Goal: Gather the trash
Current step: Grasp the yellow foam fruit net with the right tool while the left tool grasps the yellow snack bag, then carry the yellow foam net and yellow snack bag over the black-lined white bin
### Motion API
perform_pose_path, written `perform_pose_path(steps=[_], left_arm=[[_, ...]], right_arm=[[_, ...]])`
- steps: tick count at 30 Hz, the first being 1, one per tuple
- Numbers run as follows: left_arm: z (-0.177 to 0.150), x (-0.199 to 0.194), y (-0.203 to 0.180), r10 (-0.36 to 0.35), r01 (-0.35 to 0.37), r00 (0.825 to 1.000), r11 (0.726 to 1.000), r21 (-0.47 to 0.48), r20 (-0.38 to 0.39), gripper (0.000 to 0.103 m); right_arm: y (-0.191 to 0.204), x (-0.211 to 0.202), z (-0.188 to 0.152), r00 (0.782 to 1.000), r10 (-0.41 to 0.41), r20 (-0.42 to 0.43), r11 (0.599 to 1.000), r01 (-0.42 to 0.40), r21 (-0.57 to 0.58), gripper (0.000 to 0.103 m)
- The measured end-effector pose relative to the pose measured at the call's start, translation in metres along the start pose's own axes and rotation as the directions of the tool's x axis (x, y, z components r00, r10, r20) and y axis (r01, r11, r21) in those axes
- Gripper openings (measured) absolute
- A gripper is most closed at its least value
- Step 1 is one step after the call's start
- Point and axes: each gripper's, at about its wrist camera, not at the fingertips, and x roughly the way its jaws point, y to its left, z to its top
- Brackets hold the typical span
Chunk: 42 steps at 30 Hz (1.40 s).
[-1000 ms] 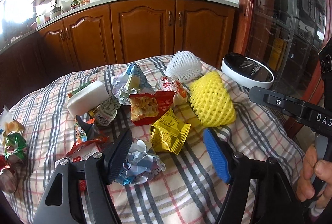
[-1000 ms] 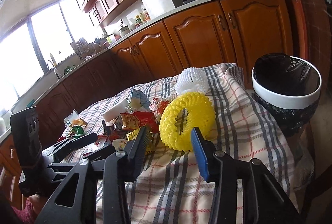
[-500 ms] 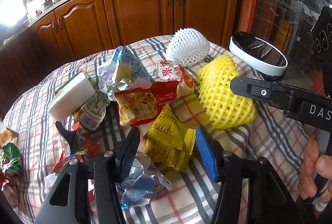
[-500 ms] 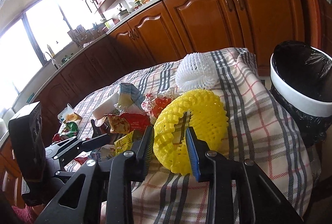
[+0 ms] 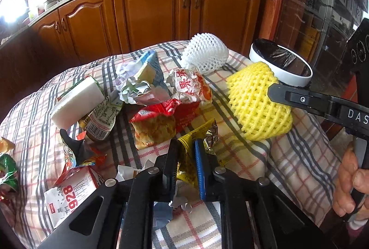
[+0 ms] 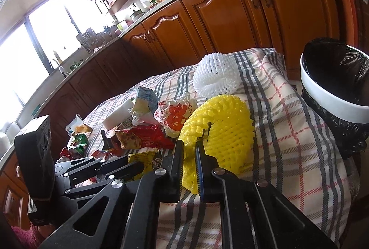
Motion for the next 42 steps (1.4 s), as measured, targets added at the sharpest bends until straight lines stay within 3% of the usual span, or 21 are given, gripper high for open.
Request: perform_pose_path(steps=[8,18,30,42], left_arm=[[0.003,-0.034,0.000,-0.078,0.080,0.994,0.996,-0.028,0.074,0.010],[0.025,-0.049,-0.016,-0.148,0.147,0.979,0.989,0.018,0.140,0.010],[0.061,-0.013,-0.049,-0.206,0.199,0.969,0.978,0.066,0.139,0.010],[0.137,0.063,-0.088,-0.291,0.283,0.952,0.955,0.088,0.099,0.010]], right_arm=[[0.000,-0.039,0.010,0.996,0.011,0.085,1.000,-0.011,0.004,0.009],[-0.020,-0.069,0.021,0.989,-0.029,0.142,0.999,0.025,0.028,0.009],[-0.060,-0.094,0.039,0.975,-0.108,0.194,0.993,0.096,0.068,0.009],[-0.122,-0.106,0.073,0.962,-0.176,0.211,0.980,0.152,0.127,0.009]])
